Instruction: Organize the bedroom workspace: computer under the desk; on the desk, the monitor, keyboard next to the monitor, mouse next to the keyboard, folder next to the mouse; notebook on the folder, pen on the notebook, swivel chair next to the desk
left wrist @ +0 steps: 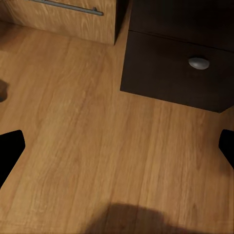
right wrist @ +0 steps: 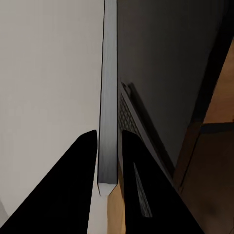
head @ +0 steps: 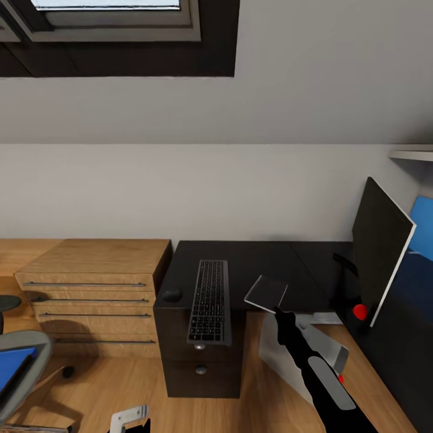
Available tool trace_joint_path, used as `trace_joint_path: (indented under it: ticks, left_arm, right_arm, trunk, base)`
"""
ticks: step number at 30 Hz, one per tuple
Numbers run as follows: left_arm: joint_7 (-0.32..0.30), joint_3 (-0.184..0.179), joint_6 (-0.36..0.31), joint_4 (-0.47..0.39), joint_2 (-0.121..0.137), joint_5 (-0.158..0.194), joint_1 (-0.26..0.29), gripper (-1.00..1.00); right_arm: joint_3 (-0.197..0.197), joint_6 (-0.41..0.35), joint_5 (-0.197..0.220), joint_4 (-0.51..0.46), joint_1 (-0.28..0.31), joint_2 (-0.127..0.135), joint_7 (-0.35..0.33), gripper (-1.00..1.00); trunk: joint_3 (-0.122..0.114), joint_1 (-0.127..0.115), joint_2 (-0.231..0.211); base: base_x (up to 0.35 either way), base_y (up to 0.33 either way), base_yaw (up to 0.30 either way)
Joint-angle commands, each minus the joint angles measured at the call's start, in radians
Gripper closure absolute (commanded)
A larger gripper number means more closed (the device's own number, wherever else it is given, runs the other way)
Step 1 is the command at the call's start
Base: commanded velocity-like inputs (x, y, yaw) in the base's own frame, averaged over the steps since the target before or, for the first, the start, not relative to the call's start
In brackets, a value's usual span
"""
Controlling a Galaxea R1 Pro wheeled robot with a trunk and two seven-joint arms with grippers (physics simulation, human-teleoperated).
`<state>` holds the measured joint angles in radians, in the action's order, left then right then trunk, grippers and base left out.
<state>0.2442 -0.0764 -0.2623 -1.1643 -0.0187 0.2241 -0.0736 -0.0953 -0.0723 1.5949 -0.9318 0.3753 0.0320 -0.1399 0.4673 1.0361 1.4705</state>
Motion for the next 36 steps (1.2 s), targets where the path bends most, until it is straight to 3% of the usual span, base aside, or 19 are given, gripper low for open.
trace_joint_path:
  ticks: [1, 12, 24, 33, 34, 36]
  left_arm:
    - [0.008, -0.002, -0.003, -0.002, 0.000, 0.010, 0.000, -1.00]
    - [0.006, -0.002, -0.004, -0.003, -0.001, 0.010, 0.000, -1.00]
    - [0.010, 0.000, -0.005, -0.003, -0.001, 0.009, 0.000, -1.00]
    - [0.008, -0.002, -0.004, -0.003, -0.001, 0.010, 0.000, -1.00]
    - [0.007, -0.002, -0.004, -0.003, -0.001, 0.010, 0.000, -1.00]
    - [0.007, -0.002, -0.004, -0.003, -0.001, 0.010, 0.000, -1.00]
  right_arm:
    - [-0.002, -0.001, 0.012, 0.000, 0.001, 0.001, -0.006, 1.00]
    - [-0.003, 0.003, 0.008, 0.002, 0.001, 0.002, -0.005, 1.00]
    - [-0.004, 0.003, 0.007, 0.004, 0.001, 0.002, -0.004, 1.00]
    - [-0.007, 0.001, 0.007, 0.004, 0.001, 0.002, -0.003, 1.00]
    - [-0.007, 0.001, 0.007, 0.004, 0.001, 0.002, -0.003, -1.00]
    - [-0.007, 0.001, 0.007, 0.004, 0.001, 0.002, -0.003, -1.00]
  trunk:
    - [0.001, 0.000, 0.000]
    - [0.001, 0.000, 0.000]
    - [0.038, 0.046, 0.084]
    - [0.038, 0.046, 0.084]
    - [0.038, 0.046, 0.084]
    - [0.038, 0.046, 0.084]
  base:
    - [0.145, 0.000, 0.000]
    - [0.036, 0.000, 0.000]
    - [0.000, 0.000, 0.000]
    - [0.000, 0.000, 0.000]
    - [0.000, 0.000, 0.000]
    - [0.000, 0.000, 0.000]
